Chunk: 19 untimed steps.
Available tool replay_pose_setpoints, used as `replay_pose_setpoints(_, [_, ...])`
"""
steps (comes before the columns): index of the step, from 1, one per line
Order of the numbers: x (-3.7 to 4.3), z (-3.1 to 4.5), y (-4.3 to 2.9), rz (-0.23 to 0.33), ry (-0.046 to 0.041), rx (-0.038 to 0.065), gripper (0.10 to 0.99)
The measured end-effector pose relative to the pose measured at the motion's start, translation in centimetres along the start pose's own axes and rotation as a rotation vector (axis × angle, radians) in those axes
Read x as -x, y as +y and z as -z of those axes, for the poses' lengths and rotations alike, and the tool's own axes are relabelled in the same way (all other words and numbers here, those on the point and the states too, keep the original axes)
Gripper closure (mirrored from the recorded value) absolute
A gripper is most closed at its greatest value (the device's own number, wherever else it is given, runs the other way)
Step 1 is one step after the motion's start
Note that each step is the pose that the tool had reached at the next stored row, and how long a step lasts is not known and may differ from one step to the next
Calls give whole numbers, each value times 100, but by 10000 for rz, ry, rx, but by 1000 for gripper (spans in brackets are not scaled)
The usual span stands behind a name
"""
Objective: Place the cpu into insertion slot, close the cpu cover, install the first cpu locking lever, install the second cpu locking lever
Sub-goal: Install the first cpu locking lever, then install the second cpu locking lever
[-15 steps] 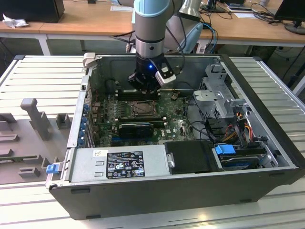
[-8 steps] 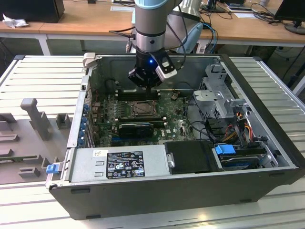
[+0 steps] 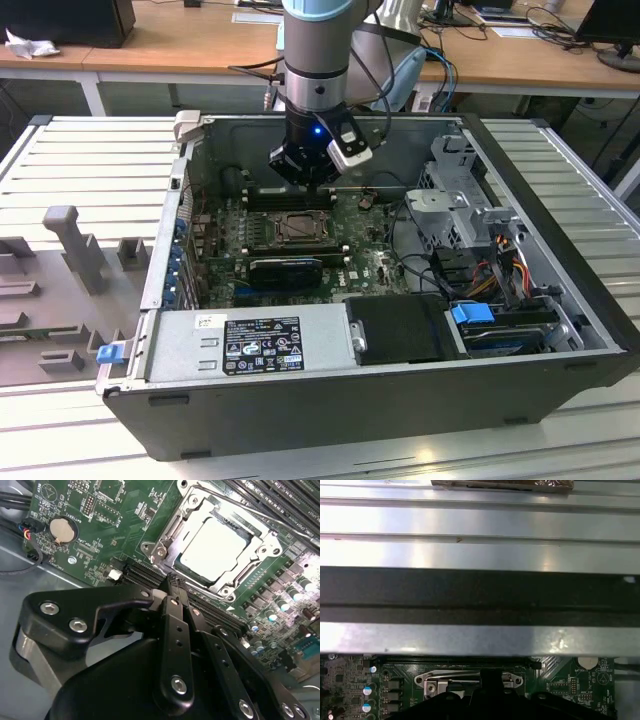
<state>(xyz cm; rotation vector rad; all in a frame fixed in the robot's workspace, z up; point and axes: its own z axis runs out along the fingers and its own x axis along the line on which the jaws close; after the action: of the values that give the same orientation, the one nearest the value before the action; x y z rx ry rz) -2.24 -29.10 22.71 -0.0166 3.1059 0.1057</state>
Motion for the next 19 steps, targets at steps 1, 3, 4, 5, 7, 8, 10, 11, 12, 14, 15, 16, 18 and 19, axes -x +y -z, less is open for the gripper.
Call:
replay_pose_setpoints(1, [0, 0, -5, 0, 0, 0, 980])
replay_pose_setpoints(3, [0, 1, -17, -1, 0, 0, 980])
replay_pose_setpoints(4, [0, 2, -26, -1, 0, 0, 980])
replay_pose_setpoints(5, [0, 2, -33, -1, 0, 0, 980])
replay_pose_setpoints(7, [-1, 6, -96, -1, 0, 1, 980])
replay_pose_setpoints(8, [-1, 9, -134, 0, -1, 1, 980])
replay_pose_setpoints(10, [-1, 17, -152, 0, 0, 1, 980])
replay_pose_setpoints(11, [-1, 36, -160, -1, 0, 4, 980])
replay_pose_setpoints(12, [0, 75, -160, -2, 0, 6, 980])
replay_pose_setpoints(14, [3, 119, -160, 0, 0, 5, 980])
replay_pose_setpoints(15, [3, 140, -164, 0, 0, 8, 980])
replay_pose_setpoints(16, [3, 143, -183, -10, -2, 18, 980])
replay_pose_setpoints(18, [2, 148, -242, -13, -1, 21, 980])
replay_pose_setpoints(19, [2, 149, -256, -13, -1, 21, 980])
